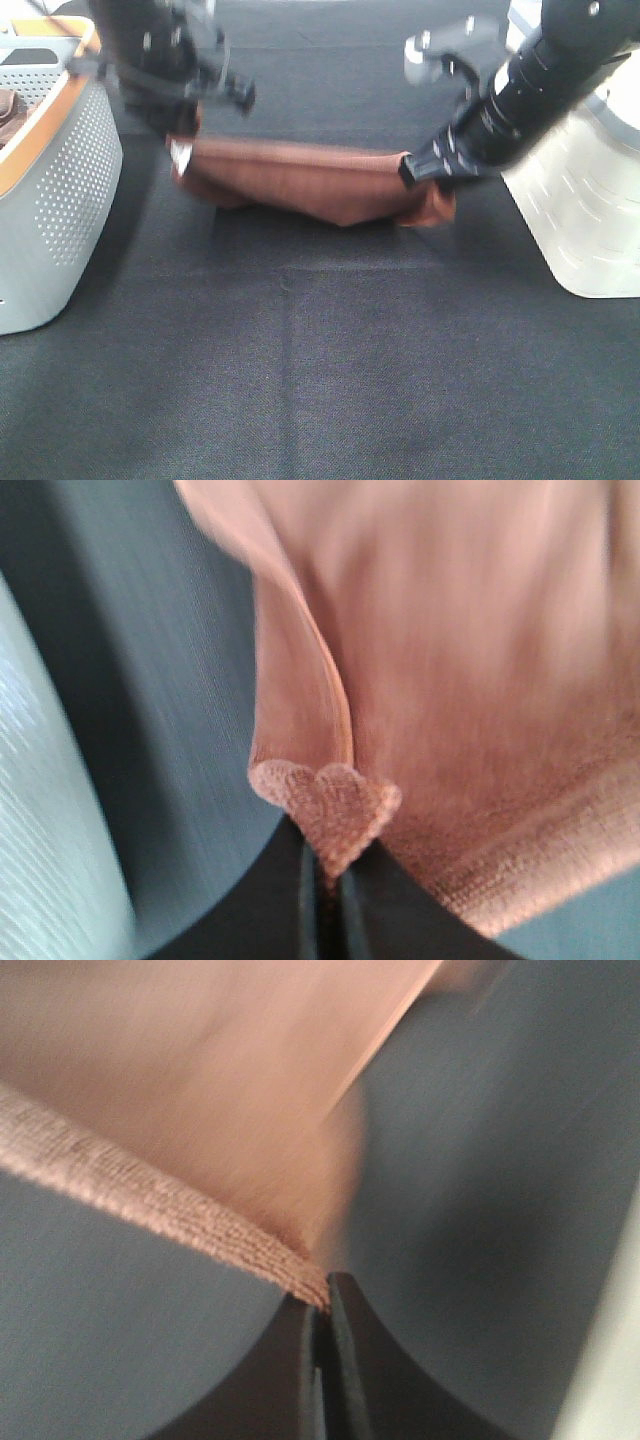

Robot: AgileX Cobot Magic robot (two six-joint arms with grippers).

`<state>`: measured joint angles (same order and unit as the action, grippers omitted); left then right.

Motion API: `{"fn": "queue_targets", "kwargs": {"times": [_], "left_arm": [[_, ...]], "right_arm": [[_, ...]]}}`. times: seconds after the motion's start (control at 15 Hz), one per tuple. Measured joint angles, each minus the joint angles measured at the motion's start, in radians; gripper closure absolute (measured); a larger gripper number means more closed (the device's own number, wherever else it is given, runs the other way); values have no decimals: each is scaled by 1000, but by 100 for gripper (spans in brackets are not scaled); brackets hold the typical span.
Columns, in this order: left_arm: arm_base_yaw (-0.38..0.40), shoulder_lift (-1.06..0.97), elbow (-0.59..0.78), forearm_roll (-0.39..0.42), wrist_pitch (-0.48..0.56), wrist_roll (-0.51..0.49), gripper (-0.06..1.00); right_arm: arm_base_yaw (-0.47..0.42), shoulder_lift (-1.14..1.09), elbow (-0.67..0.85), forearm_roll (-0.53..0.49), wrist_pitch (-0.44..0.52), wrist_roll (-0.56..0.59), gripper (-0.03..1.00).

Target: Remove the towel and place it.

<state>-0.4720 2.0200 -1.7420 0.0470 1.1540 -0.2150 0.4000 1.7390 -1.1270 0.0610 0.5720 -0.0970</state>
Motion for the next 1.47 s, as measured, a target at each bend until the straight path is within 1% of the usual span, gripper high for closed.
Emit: {"fn": "queue_targets", "kwargs": {"times": [0.07,0.2,0.27,0.47,0.53,0.6,0.67,0.73,0.8,0.87,0.93,1.0,1.07,1.13,1.2,1.27,1.47], "left_arm": [[-2,0,50,-24,10,13,94],[-28,-5,158,-47,11,24,94],[-49,-24,228,-62,11,30,94],[-74,-69,337,-102,2,32,94],[-74,-69,337,-102,2,32,94],[-81,-74,360,-126,-1,32,94],[-89,-79,396,-167,-6,46,94],[-98,-80,414,-171,-4,50,90],[-103,-81,427,-147,19,56,81],[-105,-81,434,-125,40,59,68],[-106,-81,439,-110,51,61,48],[-110,-81,439,-111,52,64,30],[-110,-81,439,-117,52,67,20],[-110,-81,439,-128,52,74,16],[-110,-82,442,-142,52,76,15],[-110,-90,443,-161,54,77,14],[-110,-187,444,-163,54,84,14]], "right_arm": [[-4,0,0,50,74,-21,97],[-7,-1,9,116,224,-20,97],[-7,-1,27,139,260,-20,97],[-7,-1,98,192,281,-19,97],[-7,-1,98,192,281,-19,97],[-7,-1,118,193,282,-19,97],[-7,-2,142,195,291,-16,97],[-7,-2,152,190,300,-8,95],[-10,-2,160,157,318,8,89],[-19,-2,165,128,343,18,78],[-20,-2,165,111,361,24,65],[-20,-2,165,111,378,29,48],[-20,-2,165,111,399,33,36],[-20,-3,165,111,415,33,30],[-20,-3,165,111,427,33,27],[-20,-4,165,111,444,33,26],[-20,-59,165,114,490,34,25]]}}
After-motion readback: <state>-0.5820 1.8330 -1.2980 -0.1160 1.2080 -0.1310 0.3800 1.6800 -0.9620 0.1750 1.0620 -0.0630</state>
